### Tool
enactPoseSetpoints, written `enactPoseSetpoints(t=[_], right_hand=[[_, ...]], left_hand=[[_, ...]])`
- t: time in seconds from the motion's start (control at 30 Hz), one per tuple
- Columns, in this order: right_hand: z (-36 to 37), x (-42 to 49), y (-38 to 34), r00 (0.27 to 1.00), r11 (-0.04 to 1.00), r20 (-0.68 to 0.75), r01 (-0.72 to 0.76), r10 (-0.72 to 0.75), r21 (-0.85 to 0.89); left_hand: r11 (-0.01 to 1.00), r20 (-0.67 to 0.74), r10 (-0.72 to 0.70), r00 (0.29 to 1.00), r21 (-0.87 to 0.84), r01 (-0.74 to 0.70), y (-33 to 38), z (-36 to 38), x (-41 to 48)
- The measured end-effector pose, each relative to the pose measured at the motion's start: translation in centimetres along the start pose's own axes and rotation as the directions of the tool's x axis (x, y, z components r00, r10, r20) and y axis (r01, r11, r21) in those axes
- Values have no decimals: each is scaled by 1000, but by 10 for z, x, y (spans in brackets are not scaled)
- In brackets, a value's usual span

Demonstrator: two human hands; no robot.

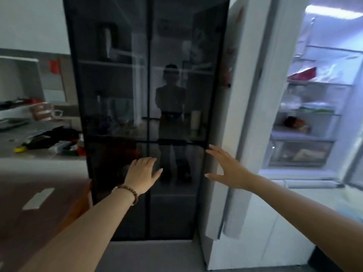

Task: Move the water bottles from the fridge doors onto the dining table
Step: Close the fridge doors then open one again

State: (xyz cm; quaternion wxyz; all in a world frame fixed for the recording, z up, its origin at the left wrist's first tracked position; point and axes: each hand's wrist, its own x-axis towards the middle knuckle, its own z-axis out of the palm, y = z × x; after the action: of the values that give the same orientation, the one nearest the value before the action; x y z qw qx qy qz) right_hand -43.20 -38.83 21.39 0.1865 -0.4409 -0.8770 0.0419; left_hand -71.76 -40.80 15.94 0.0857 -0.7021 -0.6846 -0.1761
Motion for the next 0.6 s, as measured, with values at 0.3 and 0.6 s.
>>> enactPoseSetpoints(t=[0.3, 0.6], right_hand=[[-74, -77, 87, 957, 989, -289, -37, -6, -144], [-81, -82, 119, 966, 998, -257, -22, 38, 65]], left_hand=[[586, -154, 184, 971, -776, -234, 195, -41, 59], [471, -237, 3, 972, -857, -211, 258, -32, 58]])
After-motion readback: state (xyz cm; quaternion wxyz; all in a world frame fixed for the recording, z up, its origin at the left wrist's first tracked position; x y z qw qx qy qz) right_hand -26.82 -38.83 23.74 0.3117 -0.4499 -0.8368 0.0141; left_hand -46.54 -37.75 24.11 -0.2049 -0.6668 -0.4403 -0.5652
